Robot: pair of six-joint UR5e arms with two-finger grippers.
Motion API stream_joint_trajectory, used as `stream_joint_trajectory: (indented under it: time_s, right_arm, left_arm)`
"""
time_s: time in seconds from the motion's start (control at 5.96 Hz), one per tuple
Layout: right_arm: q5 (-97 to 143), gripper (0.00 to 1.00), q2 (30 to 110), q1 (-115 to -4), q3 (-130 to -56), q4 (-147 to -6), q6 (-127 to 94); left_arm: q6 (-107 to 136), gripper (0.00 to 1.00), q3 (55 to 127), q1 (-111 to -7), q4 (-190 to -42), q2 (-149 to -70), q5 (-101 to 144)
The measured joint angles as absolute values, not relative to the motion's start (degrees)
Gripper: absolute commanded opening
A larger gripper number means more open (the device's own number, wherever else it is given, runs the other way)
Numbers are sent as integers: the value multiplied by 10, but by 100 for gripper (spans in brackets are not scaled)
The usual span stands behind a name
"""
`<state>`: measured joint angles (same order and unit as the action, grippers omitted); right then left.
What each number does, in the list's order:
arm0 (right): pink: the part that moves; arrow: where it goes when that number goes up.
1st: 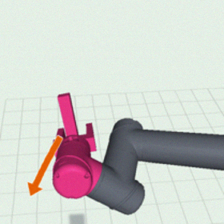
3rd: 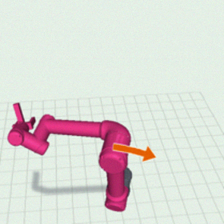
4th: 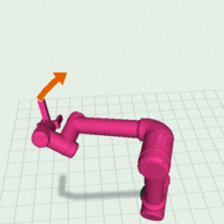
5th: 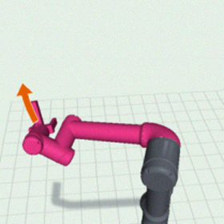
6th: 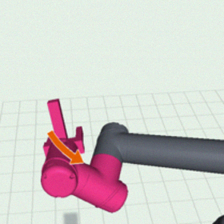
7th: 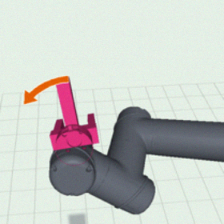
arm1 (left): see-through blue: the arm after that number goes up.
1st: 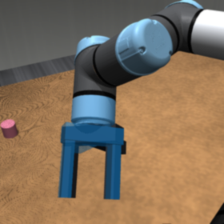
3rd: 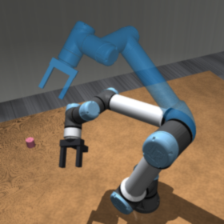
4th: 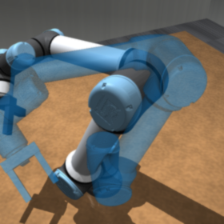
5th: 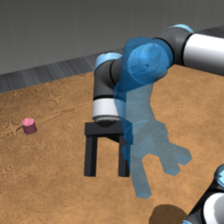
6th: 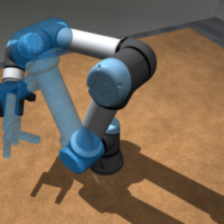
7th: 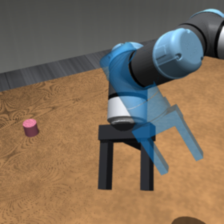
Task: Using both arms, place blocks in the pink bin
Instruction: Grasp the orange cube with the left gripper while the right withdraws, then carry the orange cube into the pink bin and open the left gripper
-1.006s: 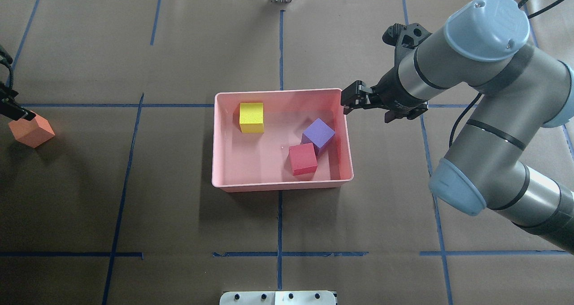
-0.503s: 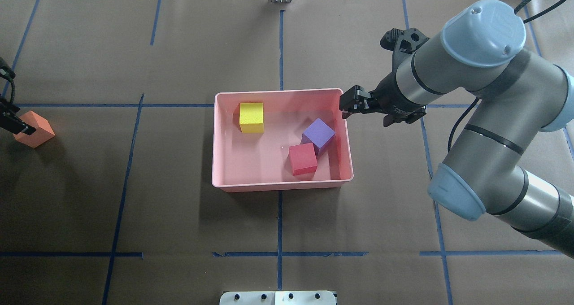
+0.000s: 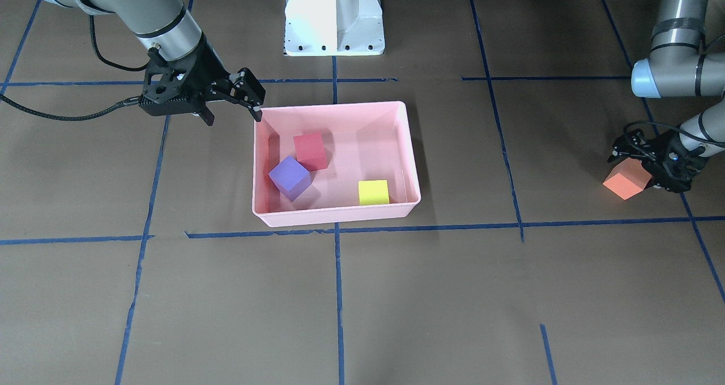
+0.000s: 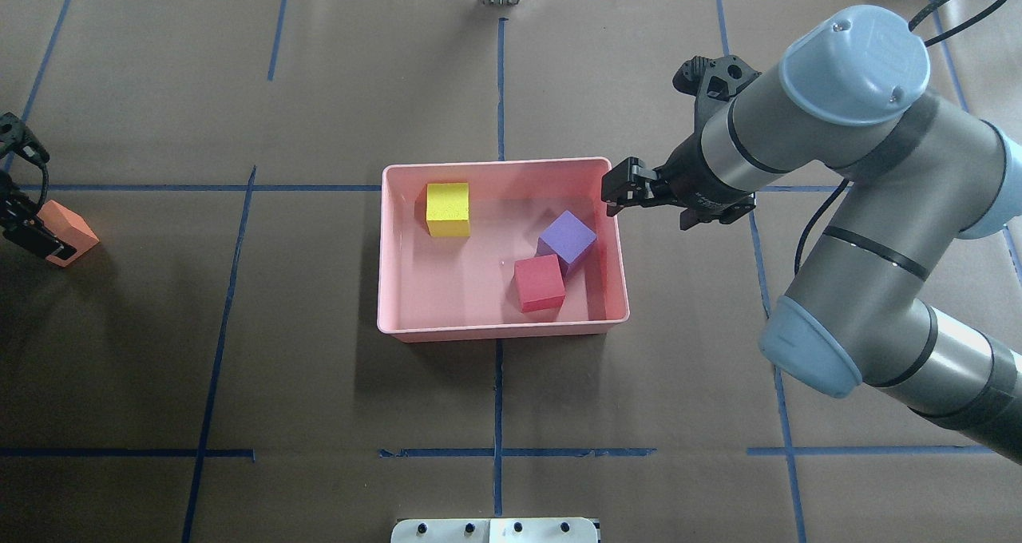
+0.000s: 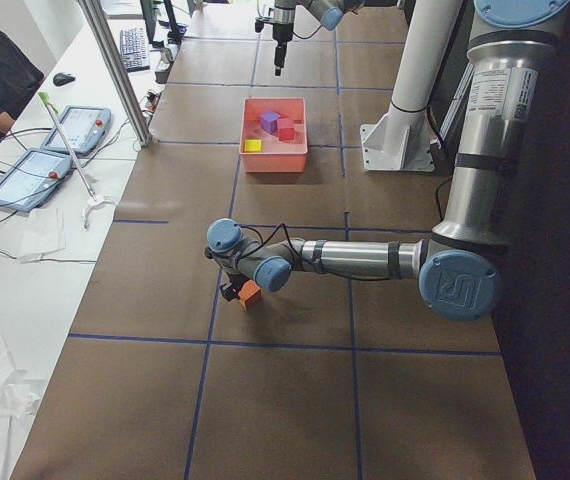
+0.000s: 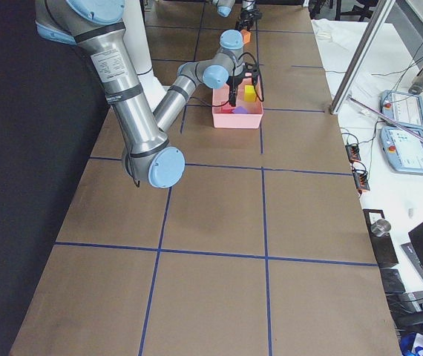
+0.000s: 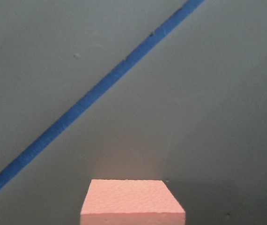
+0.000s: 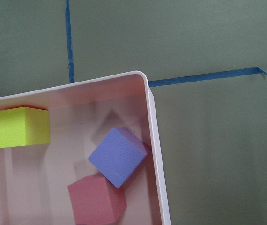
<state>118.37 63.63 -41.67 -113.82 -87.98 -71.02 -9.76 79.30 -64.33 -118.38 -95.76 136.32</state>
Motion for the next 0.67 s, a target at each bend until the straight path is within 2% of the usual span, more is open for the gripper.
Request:
stream_joint_trajectory:
  time_s: [0.17, 0.34, 0.5, 0.67]
  right_arm:
    - [1179, 100, 636, -414, -1138, -880, -710]
    - [1174, 100, 636, -413, -1139, -880, -710]
    - [1174, 100, 649, -414, -1151, -880, -710]
    - [1176, 100, 677, -417, -1177, -880, -708]
  left_arm:
    - [-98, 54, 790, -639, -1184, -958, 1354]
    - [-97, 14, 788, -635, -1183, -958, 1349]
    - [-89, 3, 788, -633, -1183, -958, 1347]
    - [-49, 3, 797, -632, -1183, -961, 1349]
